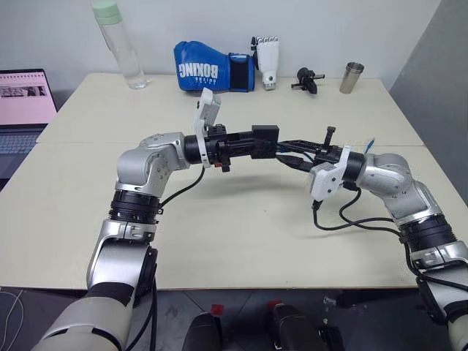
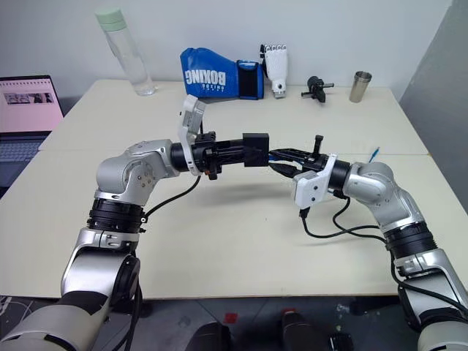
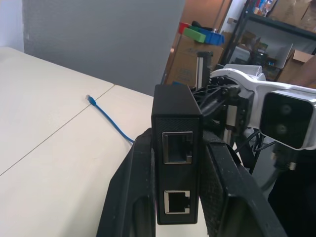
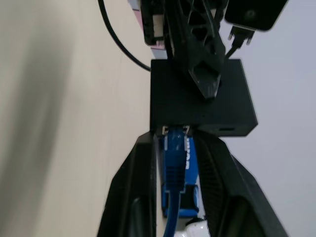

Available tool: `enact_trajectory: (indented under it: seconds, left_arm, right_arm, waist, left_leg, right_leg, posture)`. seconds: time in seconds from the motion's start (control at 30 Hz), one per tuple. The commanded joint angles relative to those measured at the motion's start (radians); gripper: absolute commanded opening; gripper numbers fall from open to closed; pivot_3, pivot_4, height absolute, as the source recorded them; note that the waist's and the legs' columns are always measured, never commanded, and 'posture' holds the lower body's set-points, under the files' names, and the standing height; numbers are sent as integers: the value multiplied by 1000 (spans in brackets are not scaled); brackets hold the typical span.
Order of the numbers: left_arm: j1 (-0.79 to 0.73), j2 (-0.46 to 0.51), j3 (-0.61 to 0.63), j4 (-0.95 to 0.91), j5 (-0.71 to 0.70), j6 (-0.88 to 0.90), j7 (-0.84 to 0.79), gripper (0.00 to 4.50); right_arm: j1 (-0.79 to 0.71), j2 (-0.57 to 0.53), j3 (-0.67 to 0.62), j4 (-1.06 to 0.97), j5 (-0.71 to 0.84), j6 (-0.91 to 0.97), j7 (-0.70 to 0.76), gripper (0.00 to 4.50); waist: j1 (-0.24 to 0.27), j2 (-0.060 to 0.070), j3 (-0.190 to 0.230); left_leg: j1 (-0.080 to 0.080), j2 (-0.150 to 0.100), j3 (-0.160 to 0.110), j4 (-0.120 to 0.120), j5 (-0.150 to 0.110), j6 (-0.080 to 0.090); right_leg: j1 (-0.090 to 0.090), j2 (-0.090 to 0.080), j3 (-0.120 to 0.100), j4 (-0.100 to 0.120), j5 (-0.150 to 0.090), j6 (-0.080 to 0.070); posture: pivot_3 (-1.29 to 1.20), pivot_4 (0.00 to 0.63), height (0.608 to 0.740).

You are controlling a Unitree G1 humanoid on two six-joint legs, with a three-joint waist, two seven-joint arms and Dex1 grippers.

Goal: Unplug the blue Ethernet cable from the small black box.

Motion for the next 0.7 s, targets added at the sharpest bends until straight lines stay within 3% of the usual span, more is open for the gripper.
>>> enact_trajectory:
  seconds: [0.03, 0.2, 0.37, 0.53, 0.7]
  left_arm:
    - [-31, 11, 12, -3, 0, -15, -19, 774]
    - [-21, 29, 4, -3, 6, -30, -57, 774]
    - [-29, 43, 9, -4, -7, -24, -103, 774]
    - [-46, 42, 14, -1, -15, -19, -131, 774]
    - [-58, 40, 13, 13, -11, -26, -143, 774]
  right_arm:
    - [13, -56, -21, -119, 199, 150, 161, 2173]
    - [23, -126, -79, -251, 461, 552, 322, 3345]
    - [-80, -161, -137, -320, 768, 1148, 380, 4465]
    - [-163, -110, -174, -288, 914, 1457, 364, 4465]
    - [-214, -51, -170, -236, 954, 1603, 379, 4465]
  waist:
    - [1, 0, 0]
    - [9, 0, 0]
    - [10, 1, 0]
    - [12, 1, 0]
    - [17, 1, 0]
  left_leg:
    - [0, 0, 0, 0, 0, 0]
    - [0, 0, -1, 1, 0, 0]
    - [0, 0, -1, 1, -1, 2]
    - [-1, 0, -2, 1, -2, 4]
    - [-2, 0, -2, 1, -3, 5]
  right_leg:
    - [0, 0, 0, 0, 0, 0]
    - [0, 0, -1, 0, 0, 0]
    - [0, 0, -2, 1, 0, 0]
    - [0, 1, -3, 1, 0, 0]
    - [0, 1, -4, 0, 0, 0]
  posture:
    - [0, 150, 740]
    - [0, 150, 740]
    - [0, 150, 740]
    - [0, 150, 740]
    - [0, 150, 740]
